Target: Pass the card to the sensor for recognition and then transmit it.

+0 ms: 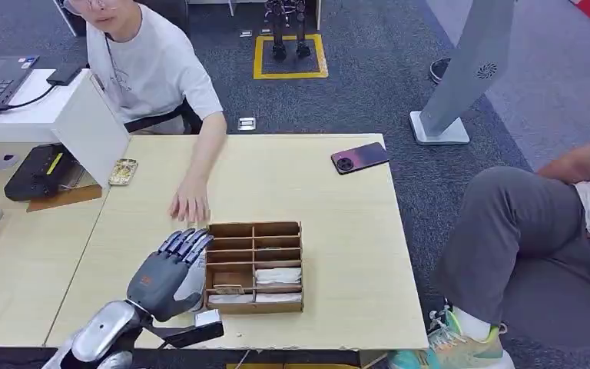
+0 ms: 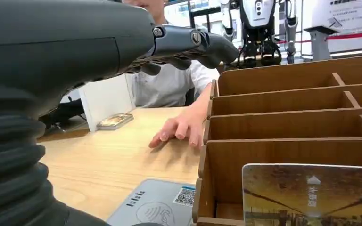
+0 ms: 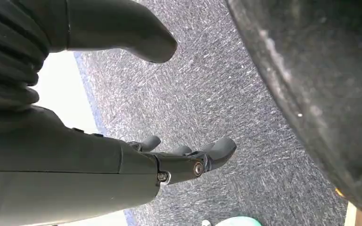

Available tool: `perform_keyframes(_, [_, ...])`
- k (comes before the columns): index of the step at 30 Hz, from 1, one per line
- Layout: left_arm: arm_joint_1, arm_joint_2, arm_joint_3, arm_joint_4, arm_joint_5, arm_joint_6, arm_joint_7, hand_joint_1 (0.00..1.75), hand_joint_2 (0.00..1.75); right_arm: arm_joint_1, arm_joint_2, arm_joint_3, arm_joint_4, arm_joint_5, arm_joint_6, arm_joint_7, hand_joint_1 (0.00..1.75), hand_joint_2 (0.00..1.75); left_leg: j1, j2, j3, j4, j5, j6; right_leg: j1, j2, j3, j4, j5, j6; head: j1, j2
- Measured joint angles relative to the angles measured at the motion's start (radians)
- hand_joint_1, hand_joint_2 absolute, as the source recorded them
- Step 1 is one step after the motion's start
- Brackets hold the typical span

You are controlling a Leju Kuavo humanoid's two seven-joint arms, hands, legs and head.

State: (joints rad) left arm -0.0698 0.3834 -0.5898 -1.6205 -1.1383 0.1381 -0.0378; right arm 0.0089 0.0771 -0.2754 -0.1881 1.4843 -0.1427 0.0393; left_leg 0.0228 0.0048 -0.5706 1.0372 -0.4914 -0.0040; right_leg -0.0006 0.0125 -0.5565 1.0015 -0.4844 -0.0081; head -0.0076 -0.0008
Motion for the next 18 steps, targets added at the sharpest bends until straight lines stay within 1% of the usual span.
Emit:
perform_keyframes(9, [-0.002, -0.007, 0.000, 0.004, 0.000, 0.000, 0.002, 0.00, 1.75, 0.000, 0.000, 0.000, 0.000, 0.000, 0.000, 0.000, 0.00, 1.75, 0.000, 0.000, 0.000, 0.000, 0.000, 0.000, 0.000, 0.000, 0.000, 0.000, 0.000, 0.000, 0.000, 0.000])
perform_keyframes(12, [-0.003, -0.012, 0.000, 0.008, -0.012, 0.000, 0.029, 0.00, 1.75, 0.000, 0.000, 0.000, 0.000, 0.000, -0.001, 0.000, 0.00, 1.75, 0.000, 0.000, 0.000, 0.000, 0.000, 0.000, 0.000, 0.000, 0.000, 0.000, 0.000, 0.000, 0.000, 0.000])
perform_keyframes(14, [-0.006, -0.021, 0.000, 0.021, -0.016, -0.001, 0.038, 0.00, 1.75, 0.000, 0.000, 0.000, 0.000, 0.000, -0.001, 0.000, 0.00, 1.75, 0.000, 0.000, 0.000, 0.000, 0.000, 0.000, 0.000, 0.000, 0.000, 0.000, 0.000, 0.000, 0.000, 0.000])
perform_keyframes(18, [-0.019, -0.053, 0.000, 0.058, -0.010, -0.003, 0.042, 0.00, 1.75, 0.000, 0.000, 0.000, 0.000, 0.000, 0.000, 0.001, 0.00, 1.75, 0.000, 0.000, 0.000, 0.000, 0.000, 0.000, 0.000, 0.000, 0.000, 0.000, 0.000, 0.000, 0.000, 0.000])
